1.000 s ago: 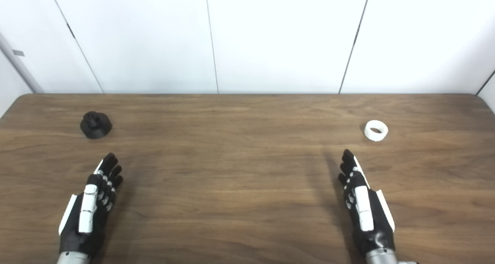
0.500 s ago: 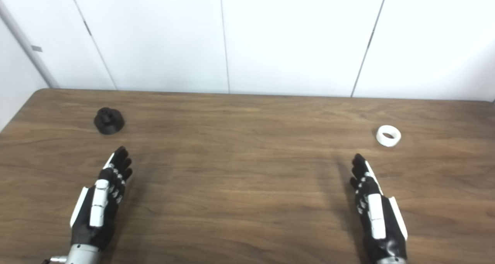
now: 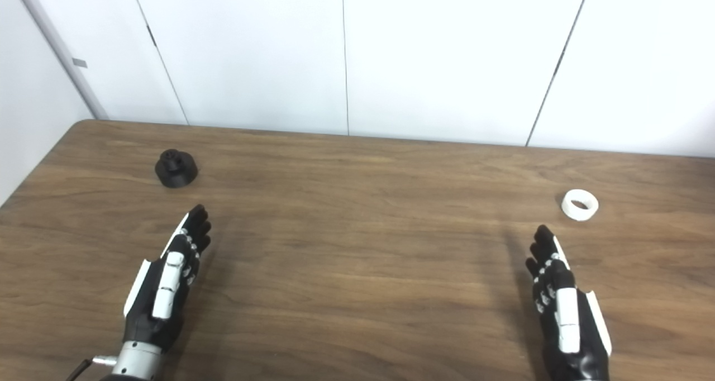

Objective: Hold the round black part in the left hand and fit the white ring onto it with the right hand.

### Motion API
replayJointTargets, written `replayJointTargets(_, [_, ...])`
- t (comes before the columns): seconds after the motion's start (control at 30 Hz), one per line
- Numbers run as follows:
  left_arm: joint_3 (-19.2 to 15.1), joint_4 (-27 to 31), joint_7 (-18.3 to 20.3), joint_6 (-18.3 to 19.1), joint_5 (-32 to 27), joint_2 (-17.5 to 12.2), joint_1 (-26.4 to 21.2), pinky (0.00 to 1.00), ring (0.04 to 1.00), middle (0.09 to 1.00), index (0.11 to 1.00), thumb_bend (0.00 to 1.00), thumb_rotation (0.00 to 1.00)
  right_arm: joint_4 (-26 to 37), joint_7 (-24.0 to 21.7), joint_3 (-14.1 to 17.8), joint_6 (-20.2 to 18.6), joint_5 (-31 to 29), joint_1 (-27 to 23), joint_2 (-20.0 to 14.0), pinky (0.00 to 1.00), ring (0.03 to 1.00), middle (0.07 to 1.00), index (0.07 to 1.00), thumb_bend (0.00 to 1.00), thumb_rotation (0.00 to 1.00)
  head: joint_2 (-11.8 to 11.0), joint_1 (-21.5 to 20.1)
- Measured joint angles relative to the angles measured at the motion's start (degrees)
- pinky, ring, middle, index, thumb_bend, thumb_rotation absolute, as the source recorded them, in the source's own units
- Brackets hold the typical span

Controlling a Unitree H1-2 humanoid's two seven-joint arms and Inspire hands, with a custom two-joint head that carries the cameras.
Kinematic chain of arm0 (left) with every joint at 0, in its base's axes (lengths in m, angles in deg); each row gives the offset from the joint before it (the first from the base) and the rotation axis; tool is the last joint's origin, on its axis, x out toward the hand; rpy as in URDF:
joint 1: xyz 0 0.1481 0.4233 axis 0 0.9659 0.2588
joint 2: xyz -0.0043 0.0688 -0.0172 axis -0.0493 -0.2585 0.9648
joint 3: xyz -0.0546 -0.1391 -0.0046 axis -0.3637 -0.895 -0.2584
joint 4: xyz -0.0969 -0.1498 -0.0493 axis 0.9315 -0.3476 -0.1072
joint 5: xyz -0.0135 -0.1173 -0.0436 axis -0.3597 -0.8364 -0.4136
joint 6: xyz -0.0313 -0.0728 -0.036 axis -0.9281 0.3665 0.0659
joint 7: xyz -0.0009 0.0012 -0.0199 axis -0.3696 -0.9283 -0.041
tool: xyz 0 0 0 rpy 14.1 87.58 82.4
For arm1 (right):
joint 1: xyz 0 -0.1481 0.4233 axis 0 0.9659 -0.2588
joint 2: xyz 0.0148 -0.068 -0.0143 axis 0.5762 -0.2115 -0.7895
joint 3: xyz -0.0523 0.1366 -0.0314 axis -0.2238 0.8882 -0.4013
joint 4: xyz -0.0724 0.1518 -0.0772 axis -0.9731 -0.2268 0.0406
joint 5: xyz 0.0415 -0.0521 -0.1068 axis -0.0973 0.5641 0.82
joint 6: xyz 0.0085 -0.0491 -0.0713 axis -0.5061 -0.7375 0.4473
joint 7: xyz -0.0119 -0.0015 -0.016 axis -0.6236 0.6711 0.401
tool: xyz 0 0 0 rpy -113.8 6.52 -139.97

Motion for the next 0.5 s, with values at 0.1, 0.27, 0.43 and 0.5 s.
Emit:
replayJointTargets(0.1, [0.3,-0.1,-0.7,-0.2,1.0,0.1,-0.1,1.0,0.985,0.983,0.977,0.46,0.92,-0.3,-0.2,0.2,0.1,0.0,-0.2,-0.1,1.0,1.0,1.0,0.992,0.59,1.0,-1.1,1.0])
replayJointTargets(0.27, [0.6,-0.8,-1.0,-1.0,1.4,0.4,-0.5,1.0,0.988,0.988,0.981,0.45,0.92,-0.8,-0.3,0.5,0.3,-0.2,-0.6,-0.2,1.0,1.0,1.0,0.994,0.58,1.0,-2.1,1.8])
replayJointTargets(0.43, [0.7,-1.2,-1.0,-2.4,1.5,0.4,-0.7,1.0,0.984,0.984,0.98,0.44,0.93,-1.9,-1.3,0.7,2.2,-0.9,-1.3,-0.5,1.0,1.0,1.0,1.0,0.58,1.0,-3.1,2.4])
replayJointTargets(0.5, [0.8,-1.5,-1.0,-2.7,1.6,0.5,-0.9,1.0,0.982,0.982,0.978,0.45,0.92,-2.5,-1.6,0.8,2.6,-0.9,-1.8,-0.7,1.0,1.0,1.0,1.0,0.58,1.0,-3.3,2.6])
